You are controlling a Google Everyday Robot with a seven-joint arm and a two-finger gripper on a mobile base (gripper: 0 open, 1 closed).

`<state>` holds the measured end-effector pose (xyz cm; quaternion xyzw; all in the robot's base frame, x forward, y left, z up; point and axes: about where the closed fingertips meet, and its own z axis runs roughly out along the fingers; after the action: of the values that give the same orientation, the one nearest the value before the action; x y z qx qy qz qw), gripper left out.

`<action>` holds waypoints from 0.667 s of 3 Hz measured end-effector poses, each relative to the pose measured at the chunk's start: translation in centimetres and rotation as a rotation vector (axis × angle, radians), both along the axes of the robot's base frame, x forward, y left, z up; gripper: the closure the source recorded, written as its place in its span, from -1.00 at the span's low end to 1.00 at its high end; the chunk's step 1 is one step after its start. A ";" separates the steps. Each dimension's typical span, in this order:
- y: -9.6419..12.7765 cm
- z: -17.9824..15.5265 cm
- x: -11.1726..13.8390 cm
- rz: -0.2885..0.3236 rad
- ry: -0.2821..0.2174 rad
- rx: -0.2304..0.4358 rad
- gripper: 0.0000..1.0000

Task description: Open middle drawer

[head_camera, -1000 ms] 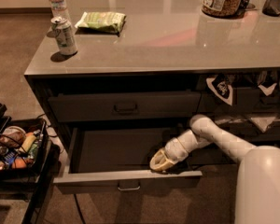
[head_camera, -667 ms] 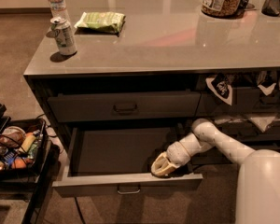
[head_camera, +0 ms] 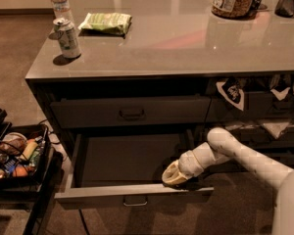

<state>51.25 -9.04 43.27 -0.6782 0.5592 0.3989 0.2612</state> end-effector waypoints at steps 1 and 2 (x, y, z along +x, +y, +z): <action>0.3 -1.0 2.2 -0.070 -0.056 -0.023 1.00; 0.4 -1.0 2.2 -0.069 -0.055 -0.025 1.00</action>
Offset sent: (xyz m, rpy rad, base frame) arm 0.0206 0.0027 -0.0095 -0.0245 -0.0540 -0.0670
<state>53.40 -8.63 42.27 -0.6726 0.5797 0.3638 0.2814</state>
